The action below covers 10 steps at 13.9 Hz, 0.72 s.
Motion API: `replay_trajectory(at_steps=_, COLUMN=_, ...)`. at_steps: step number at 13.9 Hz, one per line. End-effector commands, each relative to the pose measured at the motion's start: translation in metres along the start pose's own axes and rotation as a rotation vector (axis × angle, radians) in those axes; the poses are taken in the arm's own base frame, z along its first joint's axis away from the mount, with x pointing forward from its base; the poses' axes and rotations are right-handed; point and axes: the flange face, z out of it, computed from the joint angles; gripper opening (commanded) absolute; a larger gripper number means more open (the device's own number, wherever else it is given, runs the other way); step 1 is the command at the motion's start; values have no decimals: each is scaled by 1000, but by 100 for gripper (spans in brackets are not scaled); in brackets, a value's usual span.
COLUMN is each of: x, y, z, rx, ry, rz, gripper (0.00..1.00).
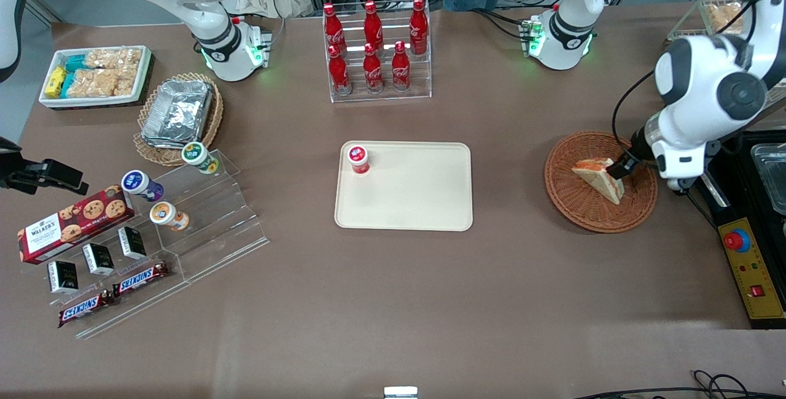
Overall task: Place sandwich from basket to tray
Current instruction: 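Lower the left gripper and close it on the wrapped sandwich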
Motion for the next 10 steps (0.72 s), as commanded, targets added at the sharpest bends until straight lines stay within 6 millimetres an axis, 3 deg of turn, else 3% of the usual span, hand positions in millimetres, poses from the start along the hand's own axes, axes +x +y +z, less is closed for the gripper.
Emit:
replay_trajectory(at_steps=1, x=-3, y=2, z=28, rx=13, ry=27, rz=-15, gripper=100)
replay_trajectory(at_steps=6, x=-11, y=0, z=83, rx=-7, ry=35, rz=2, gripper=100)
replay_trajectory(at_steps=10, x=-12, y=0, z=107, rx=-16, ry=45, rz=17, gripper=100)
